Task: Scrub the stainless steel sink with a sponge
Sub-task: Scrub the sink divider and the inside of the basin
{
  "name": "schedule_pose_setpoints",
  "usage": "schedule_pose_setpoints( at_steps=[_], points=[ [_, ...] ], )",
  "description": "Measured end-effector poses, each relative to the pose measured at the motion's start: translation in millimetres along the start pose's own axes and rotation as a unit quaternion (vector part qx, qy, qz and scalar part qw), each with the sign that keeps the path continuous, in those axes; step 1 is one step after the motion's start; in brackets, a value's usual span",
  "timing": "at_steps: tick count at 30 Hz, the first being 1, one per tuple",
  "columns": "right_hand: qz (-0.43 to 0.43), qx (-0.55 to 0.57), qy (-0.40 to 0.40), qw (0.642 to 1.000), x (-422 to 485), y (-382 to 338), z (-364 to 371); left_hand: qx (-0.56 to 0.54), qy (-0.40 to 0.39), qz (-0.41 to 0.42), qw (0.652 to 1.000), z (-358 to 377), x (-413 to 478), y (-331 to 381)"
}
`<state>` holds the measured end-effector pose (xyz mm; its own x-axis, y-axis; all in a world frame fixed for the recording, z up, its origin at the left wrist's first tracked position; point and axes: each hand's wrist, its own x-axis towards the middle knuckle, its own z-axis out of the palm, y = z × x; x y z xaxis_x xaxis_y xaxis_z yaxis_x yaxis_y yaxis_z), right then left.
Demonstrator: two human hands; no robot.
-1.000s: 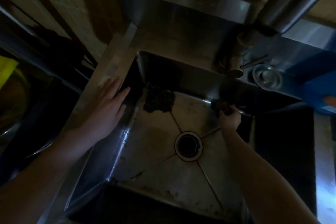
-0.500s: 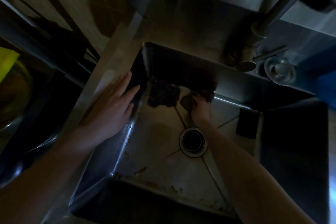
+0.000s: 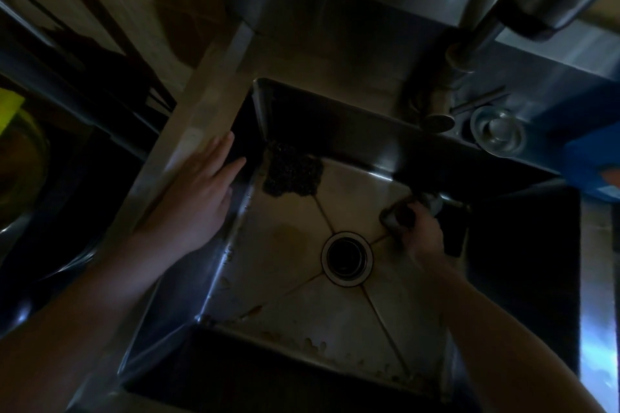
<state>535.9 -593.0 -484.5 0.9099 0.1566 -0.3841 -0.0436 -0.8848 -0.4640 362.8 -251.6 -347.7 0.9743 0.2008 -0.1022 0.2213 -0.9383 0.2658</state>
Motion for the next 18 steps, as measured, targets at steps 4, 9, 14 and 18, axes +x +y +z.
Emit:
schedule_pose_setpoints(
  at_steps=[4,9,14,18],
  points=[
    [-0.025,-0.012,-0.014,1.000,15,-34,22,0.002,0.000,0.000,1.000,0,1,0],
    [-0.105,-0.072,-0.087,0.988,21,-78,48,0.004,0.004,-0.004,1.000,0,1,0],
    [-0.143,-0.205,-0.152,0.956,0,-85,63,-0.004,-0.004,0.009,1.000,-1,0,-4],
    [-0.133,-0.273,-0.089,0.949,-33,-61,63,-0.018,-0.002,0.001,1.000,-3,-10,-7]
  ],
)
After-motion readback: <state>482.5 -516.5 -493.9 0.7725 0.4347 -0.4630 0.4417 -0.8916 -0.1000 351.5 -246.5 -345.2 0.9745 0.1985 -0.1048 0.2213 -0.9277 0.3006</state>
